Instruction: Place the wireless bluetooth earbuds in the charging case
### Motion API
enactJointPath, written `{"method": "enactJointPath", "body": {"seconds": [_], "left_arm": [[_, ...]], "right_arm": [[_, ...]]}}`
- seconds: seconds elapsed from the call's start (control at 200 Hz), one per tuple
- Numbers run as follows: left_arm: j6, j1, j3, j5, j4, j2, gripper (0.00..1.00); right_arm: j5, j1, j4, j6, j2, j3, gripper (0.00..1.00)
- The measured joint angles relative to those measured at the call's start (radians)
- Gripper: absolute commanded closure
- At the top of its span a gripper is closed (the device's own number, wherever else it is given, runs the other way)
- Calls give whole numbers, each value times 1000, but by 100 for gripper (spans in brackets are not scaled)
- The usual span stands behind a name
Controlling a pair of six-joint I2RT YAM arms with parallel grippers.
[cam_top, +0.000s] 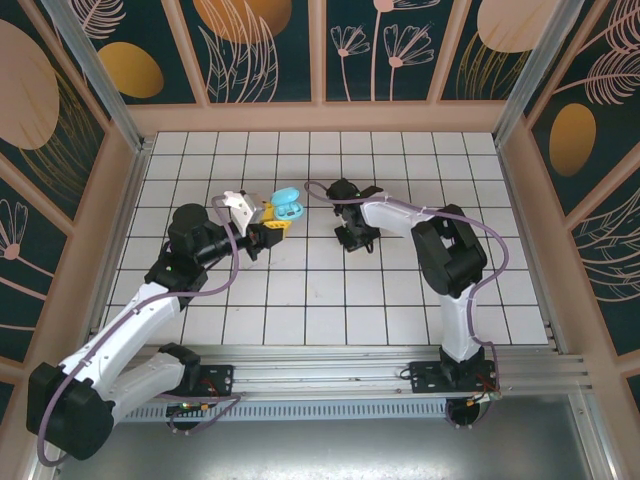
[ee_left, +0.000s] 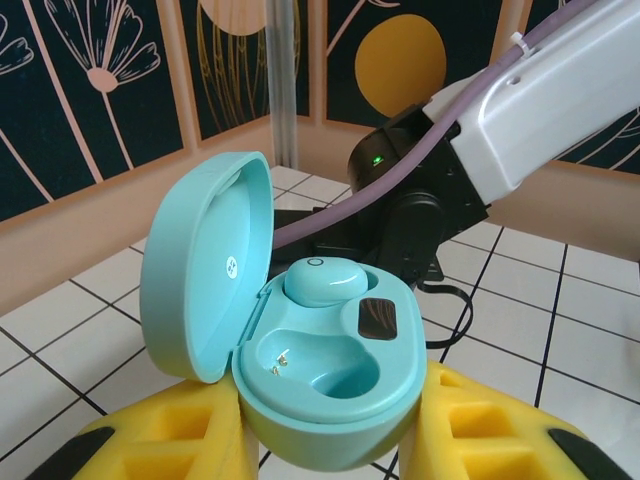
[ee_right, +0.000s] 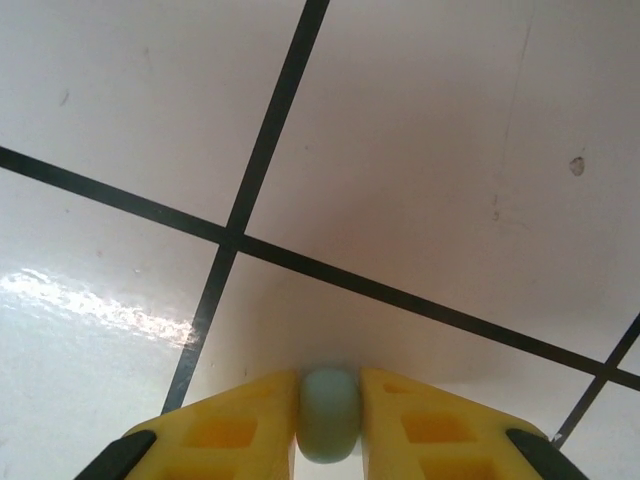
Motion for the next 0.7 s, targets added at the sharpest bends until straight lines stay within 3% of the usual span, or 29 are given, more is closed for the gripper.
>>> {"method": "enactJointPath", "body": {"seconds": [0.185, 0.33, 0.515, 0.701], "left_arm": [[0, 0, 0, 0, 0, 0, 79], [0, 0, 0, 0, 0, 0, 80], [-1, 0, 0, 1, 1, 2, 79], [-2, 0, 18, 8, 27, 58, 79]], "right_arm": [[-54, -29, -4, 24, -1, 6, 86], [-167, -116, 7, 70, -26, -10, 87], [-302, -235, 14, 119, -122, -46, 88], [-394, -256, 30, 171, -241, -47, 88]]}}
